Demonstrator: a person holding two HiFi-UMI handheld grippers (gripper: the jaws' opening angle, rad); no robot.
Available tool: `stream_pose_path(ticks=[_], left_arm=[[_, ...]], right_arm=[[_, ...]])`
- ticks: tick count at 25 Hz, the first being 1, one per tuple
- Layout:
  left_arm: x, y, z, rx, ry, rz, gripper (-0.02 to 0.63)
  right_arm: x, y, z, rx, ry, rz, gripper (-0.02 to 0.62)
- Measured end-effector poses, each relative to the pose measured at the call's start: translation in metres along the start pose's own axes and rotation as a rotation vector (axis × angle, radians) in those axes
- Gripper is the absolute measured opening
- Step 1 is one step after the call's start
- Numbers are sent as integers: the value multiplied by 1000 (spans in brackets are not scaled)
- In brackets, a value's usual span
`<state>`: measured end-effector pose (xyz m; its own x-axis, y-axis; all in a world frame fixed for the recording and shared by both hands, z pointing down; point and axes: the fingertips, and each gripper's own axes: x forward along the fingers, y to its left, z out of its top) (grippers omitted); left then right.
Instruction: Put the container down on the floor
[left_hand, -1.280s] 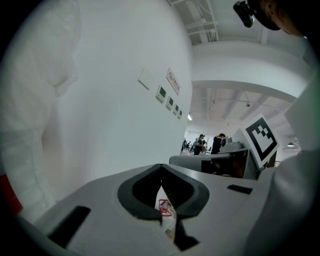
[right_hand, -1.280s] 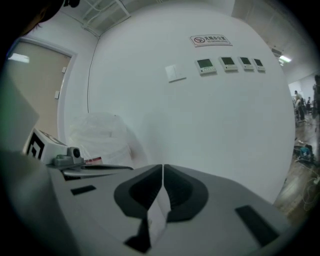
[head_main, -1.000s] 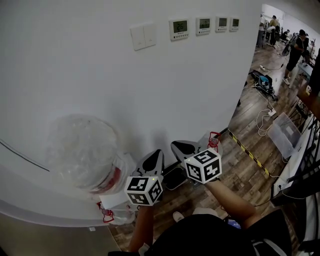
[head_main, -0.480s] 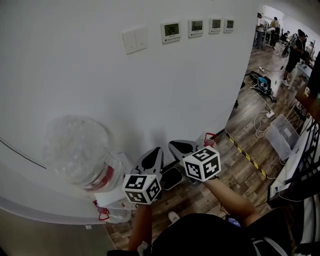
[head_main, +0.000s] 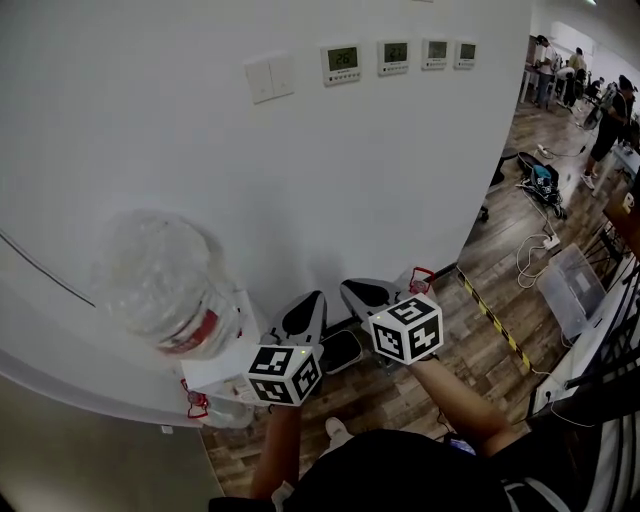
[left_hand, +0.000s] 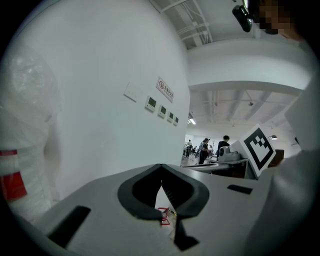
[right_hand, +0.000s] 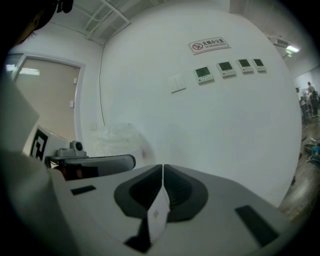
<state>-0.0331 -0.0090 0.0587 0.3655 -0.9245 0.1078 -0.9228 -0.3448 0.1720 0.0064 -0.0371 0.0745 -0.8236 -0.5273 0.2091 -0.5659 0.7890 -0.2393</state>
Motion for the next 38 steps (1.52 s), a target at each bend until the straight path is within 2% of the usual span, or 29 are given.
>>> stream_pose_path(ticks=[21,27,38], left_arm=[[-43,-96,-20,36,-12,97,14],[-59,-107,-32,36,-3,129,14],[-81,-106,-21,47,-26,129,14]], right_arm=[[-105,10,-21,0,-66,56,30],[-117,21,-32,1,-64,85,29],[-119,46,-23,-18,-78,104,29]])
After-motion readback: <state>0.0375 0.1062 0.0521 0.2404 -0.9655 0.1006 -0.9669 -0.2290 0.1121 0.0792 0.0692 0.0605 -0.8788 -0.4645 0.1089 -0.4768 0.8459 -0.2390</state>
